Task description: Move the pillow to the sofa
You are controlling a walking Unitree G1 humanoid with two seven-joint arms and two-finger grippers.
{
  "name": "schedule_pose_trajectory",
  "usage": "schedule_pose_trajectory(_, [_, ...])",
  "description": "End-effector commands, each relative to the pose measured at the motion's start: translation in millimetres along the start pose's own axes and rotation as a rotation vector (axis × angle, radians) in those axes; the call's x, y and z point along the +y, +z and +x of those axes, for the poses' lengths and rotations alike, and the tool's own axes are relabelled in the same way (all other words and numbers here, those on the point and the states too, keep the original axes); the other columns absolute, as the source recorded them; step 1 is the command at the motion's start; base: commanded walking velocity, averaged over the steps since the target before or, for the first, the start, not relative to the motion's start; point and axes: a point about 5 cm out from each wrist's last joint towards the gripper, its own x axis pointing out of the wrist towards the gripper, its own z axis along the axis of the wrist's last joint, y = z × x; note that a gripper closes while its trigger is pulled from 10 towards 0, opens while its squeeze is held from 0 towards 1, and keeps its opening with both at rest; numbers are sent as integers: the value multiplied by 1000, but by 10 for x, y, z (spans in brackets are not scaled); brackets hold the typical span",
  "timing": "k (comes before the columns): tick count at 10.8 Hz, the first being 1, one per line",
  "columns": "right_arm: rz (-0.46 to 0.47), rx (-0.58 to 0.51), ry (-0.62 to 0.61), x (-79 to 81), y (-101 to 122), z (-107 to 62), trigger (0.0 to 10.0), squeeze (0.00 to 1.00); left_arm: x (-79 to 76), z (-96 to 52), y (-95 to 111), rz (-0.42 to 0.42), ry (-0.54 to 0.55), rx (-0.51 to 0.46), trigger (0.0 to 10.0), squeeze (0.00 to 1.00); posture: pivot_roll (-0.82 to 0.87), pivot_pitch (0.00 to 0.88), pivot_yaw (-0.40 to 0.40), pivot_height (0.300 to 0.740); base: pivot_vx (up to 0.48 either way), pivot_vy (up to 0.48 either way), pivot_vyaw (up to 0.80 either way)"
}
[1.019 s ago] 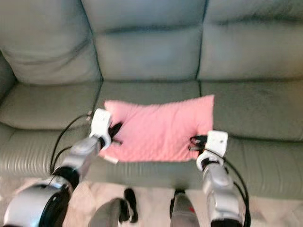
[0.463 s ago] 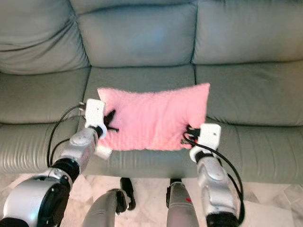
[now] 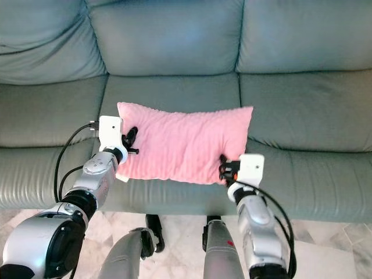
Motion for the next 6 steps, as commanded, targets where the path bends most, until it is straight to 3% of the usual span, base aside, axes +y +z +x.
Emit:
schedule_pose_trajectory(1, [6, 32, 14, 37, -111, -56, 10000, 1000, 31, -69, -180, -8, 19, 51, 10000, 1000, -270, 494, 112, 740, 0, 0, 0])
schedule_pose_trajectory(6, [1, 58, -26, 1, -202, -98, 10000, 1000, 40, -170, -373, -42, 21, 75, 10000, 1000, -263, 504, 109, 740, 0, 0, 0])
